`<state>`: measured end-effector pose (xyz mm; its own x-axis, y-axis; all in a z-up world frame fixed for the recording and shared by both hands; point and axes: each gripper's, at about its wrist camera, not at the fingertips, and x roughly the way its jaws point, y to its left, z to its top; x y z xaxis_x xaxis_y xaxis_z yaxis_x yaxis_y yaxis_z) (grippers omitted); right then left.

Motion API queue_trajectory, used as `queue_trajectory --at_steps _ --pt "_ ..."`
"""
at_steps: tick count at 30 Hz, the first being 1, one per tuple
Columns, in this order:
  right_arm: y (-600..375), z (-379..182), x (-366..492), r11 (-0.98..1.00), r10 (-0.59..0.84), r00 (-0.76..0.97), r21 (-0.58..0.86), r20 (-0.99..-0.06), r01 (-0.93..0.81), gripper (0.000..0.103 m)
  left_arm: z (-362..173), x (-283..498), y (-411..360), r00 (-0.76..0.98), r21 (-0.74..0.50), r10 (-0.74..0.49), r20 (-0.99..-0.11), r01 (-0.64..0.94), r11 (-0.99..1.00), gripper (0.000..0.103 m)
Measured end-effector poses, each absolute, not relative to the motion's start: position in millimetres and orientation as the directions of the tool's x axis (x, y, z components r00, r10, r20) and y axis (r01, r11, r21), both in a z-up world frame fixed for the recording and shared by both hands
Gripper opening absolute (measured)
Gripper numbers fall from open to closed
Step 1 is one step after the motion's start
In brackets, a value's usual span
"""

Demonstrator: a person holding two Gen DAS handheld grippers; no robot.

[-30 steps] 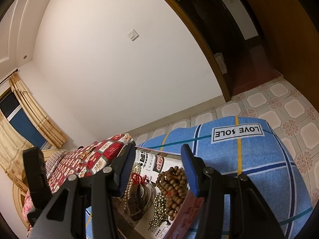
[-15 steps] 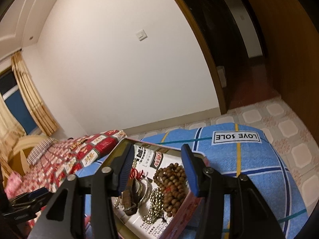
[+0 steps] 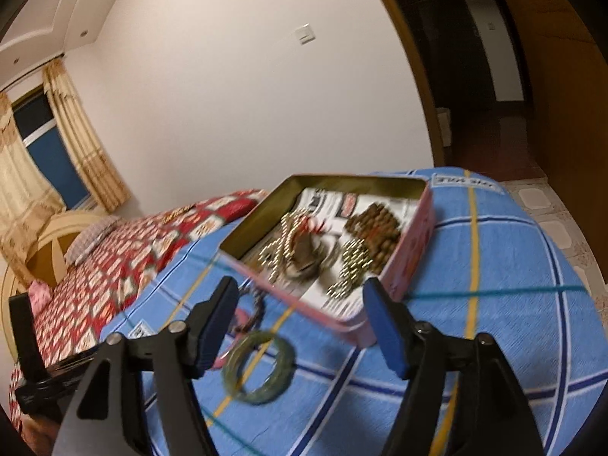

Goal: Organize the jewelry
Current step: 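Withdraw both grippers from the tin back over the cloth, then grasp the green jade bangle with the right gripper while the left gripper lowers onto the pink bangle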

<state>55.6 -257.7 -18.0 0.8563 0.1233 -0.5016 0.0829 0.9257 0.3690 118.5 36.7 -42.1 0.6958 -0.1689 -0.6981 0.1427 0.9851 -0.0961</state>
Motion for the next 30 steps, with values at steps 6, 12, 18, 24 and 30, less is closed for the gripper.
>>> queue_trajectory --at_steps 6,12,18,24,30 --pt "-238.1 -23.5 51.3 0.946 0.138 0.838 0.322 -0.528 0.047 0.078 -38.1 111.8 38.3 0.732 -0.049 -0.11 -0.673 0.104 0.993 0.065" --pt "-220.5 -28.9 51.5 0.96 0.154 0.809 0.278 -0.567 0.012 0.086 -38.2 109.5 37.1 0.739 -0.031 -0.086 -0.668 0.087 0.996 0.065" --pt "-208.5 -36.8 58.4 0.971 0.168 0.771 0.237 -0.614 -0.023 0.093 -37.2 106.5 33.6 0.743 -0.024 -0.094 -0.662 0.105 0.994 0.065" --pt "-209.7 -47.1 64.8 0.97 0.172 0.724 0.241 -0.668 -0.008 0.093 -36.5 105.0 37.1 0.727 -0.099 -0.197 -0.658 0.176 0.979 0.065" --pt "-198.7 -58.4 78.9 0.98 0.166 0.658 0.198 -0.734 -0.027 0.093 -39.6 110.1 22.8 0.688 -0.081 -0.237 -0.686 0.252 0.964 0.065"
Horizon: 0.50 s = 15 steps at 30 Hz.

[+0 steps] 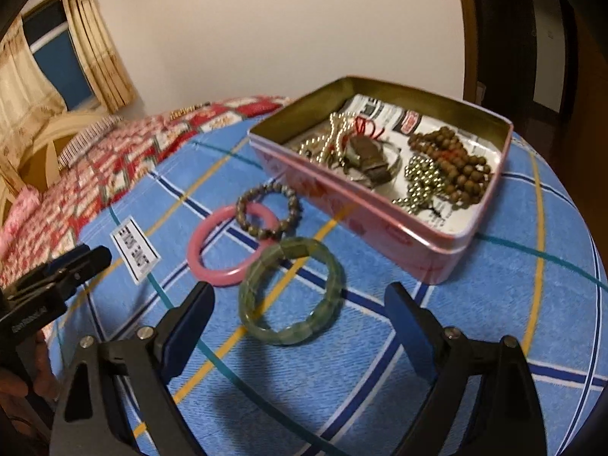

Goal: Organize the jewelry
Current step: 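Grasp the green jade bangle with the right gripper while the left gripper lowers onto the pink bangle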

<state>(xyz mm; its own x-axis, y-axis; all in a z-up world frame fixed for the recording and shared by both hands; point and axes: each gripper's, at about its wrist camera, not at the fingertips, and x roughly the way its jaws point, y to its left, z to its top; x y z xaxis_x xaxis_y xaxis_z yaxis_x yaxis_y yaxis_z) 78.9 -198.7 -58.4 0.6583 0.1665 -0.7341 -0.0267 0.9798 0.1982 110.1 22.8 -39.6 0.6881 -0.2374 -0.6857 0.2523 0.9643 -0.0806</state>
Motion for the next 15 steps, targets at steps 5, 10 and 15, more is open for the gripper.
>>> queue_trajectory --at_steps 5,10,15 --pt "-190.6 -64.5 87.4 0.988 0.143 0.626 0.147 -0.767 -0.046 0.093 -40.3 113.6 8.6 0.668 -0.036 -0.234 -0.706 0.297 0.954 0.065" --pt "-179.9 -66.0 91.4 0.998 0.062 0.615 0.037 -0.786 -0.054 0.072 -36.7 113.3 -9.3 0.628 0.002 -0.266 -0.731 0.392 0.92 0.065" --pt "-192.0 -63.0 87.0 0.997 0.077 0.631 0.06 -0.772 -0.049 0.024 -31.7 108.3 -29.5 0.607 0.055 -0.306 -0.734 0.501 0.864 0.065"
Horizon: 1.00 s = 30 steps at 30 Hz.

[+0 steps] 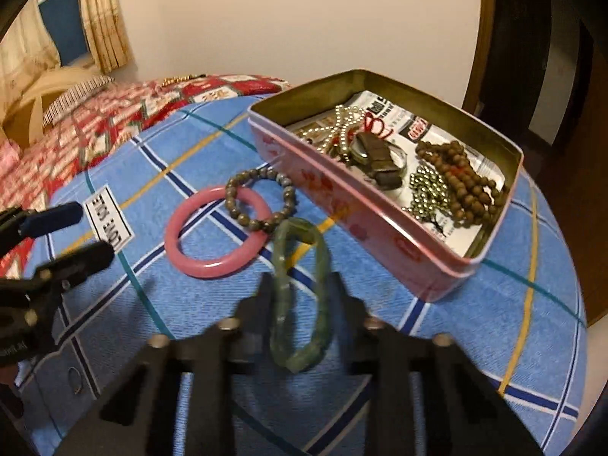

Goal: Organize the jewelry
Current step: 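Grasp the green jade bangle with the right gripper while the left gripper lowers onto the pink bangle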

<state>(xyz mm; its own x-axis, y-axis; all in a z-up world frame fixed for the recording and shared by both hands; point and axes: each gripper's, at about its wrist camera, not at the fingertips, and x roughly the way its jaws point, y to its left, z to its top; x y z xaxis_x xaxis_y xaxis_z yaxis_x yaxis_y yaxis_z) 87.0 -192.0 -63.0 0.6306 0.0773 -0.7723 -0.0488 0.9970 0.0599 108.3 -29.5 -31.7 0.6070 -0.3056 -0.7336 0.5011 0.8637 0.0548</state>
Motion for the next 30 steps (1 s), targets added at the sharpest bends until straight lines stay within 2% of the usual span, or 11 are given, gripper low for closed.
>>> queue_trajectory --at_steps 4,9,13,16,19,20,21,23,28,30 --pt "-207.9 -59.9 81.1 0.988 0.141 0.646 0.153 -0.75 -0.038 0.02 -24.9 111.6 -42.2 0.559 -0.024 -0.407 -0.722 0.568 0.823 0.065" --pt "-223.5 -37.7 65.8 0.966 0.203 0.737 0.253 -0.645 -0.045 0.02 -23.5 122.4 -63.4 0.534 -0.054 -0.434 -0.726 0.585 0.809 0.065" --pt "-230.5 -25.8 59.0 0.963 0.18 0.792 0.268 -0.583 -0.021 0.02 -35.2 130.1 -86.6 0.508 -0.007 -0.407 -0.759 0.619 0.785 0.065" --pt "-233.4 -26.2 62.3 0.964 0.157 0.791 0.264 -0.591 0.006 0.02 -43.0 131.5 -100.2 0.521 0.061 -0.373 -0.768 0.639 0.767 0.064" --pt "-239.2 -29.4 66.3 0.957 0.156 0.781 0.289 -0.605 0.033 0.02 -49.7 131.2 -111.2 0.521 0.112 -0.358 -0.775 0.671 0.733 0.056" --pt "-241.5 -29.5 66.1 0.954 0.157 0.781 0.296 -0.604 0.038 0.02 -55.1 133.3 -113.4 0.496 0.104 -0.351 -0.794 0.68 0.726 0.042" --pt "-243.5 -29.0 65.2 0.952 0.156 0.783 0.302 -0.602 0.043 0.02 -57.5 134.6 -113.0 0.476 0.083 -0.36 -0.803 0.686 0.723 0.034" --pt "-245.9 -29.1 64.4 0.95 0.155 0.785 0.309 -0.599 0.048 0.02 -56.8 137.6 -108.2 0.442 0.02 -0.394 -0.806 0.685 0.728 0.028" --pt "-248.0 -27.2 61.3 0.949 0.152 0.793 0.313 -0.59 0.05 0.02 -56.5 135.9 -98.4 0.438 0.008 -0.397 -0.806 0.68 0.733 0.021" --pt "-249.5 -26.4 60.0 0.944 0.165 0.798 0.328 -0.58 0.044 0.02 -55.9 136.5 -96.0 0.436 0.006 -0.394 -0.809 0.676 0.737 0.01"
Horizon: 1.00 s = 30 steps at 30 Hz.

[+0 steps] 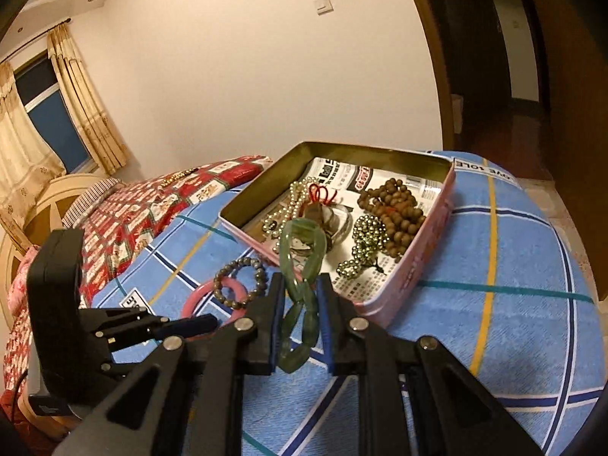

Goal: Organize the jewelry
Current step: 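Grasp the green jade bangle with the right gripper while the left gripper lowers onto the pink bangle, then close the left gripper on the pink bangle and lift it while the right gripper lifts the jade bangle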

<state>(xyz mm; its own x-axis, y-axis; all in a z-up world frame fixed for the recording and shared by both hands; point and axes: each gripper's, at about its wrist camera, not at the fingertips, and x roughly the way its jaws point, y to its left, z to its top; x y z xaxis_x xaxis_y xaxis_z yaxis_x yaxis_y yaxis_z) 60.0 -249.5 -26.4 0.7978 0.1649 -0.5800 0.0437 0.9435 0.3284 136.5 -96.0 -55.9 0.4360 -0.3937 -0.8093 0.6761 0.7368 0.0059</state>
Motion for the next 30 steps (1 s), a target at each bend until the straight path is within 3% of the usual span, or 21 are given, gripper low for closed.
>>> queue_trajectory --at_steps 9,17,23,30 --pt "-248.4 -17.9 54.0 0.947 0.158 0.834 0.32 -0.529 0.023 0.02 -43.0 118.4 -63.8 0.459 -0.043 -0.425 -0.78 0.637 0.77 0.009" --pt "-248.7 -15.7 52.1 0.947 0.15 0.848 0.32 -0.508 0.024 0.02 -3.9 98.3 -16.8 0.546 -0.215 -0.574 -0.611 0.583 0.783 0.009" --pt "-248.3 -13.5 48.7 0.947 0.147 0.86 0.322 -0.489 0.022 0.02 19.2 95.9 -17.1 0.592 -0.24 -0.629 -0.504 0.603 0.761 0.01" --pt "-255.4 -6.8 42.8 0.939 0.122 0.881 0.34 -0.458 0.047 0.02 38.9 106.2 -37.3 0.611 -0.19 -0.64 -0.465 0.638 0.747 0.01"
